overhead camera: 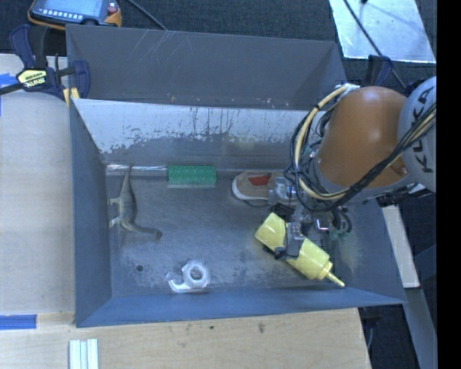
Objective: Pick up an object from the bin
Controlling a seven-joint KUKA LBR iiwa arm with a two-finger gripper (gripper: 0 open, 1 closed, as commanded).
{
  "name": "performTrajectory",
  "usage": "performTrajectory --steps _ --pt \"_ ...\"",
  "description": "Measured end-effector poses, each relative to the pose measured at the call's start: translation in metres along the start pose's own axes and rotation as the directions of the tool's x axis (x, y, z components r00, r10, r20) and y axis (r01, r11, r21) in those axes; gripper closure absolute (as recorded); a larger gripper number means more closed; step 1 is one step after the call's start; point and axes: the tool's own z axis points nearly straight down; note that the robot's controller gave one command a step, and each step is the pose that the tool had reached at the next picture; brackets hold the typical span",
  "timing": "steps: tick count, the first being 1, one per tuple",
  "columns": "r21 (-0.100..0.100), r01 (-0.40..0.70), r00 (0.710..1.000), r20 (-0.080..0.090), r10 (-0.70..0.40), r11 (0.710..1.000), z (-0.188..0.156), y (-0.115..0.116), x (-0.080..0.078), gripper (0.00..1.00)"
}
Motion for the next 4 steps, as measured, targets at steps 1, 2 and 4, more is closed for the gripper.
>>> performTrajectory --steps 1,2,4 --pt "0.002 -0.082 0.997 -0.004 0.082 0.997 0.024 -0.025 -0.014 0.00" --pt "0.001 0.005 1.000 -0.003 -0.005 1.000 0.049 -0.054 0.004 0.00" --pt "0.001 0.016 1.000 -0.005 -0.016 1.000 0.066 -0.050 0.022 1.00"
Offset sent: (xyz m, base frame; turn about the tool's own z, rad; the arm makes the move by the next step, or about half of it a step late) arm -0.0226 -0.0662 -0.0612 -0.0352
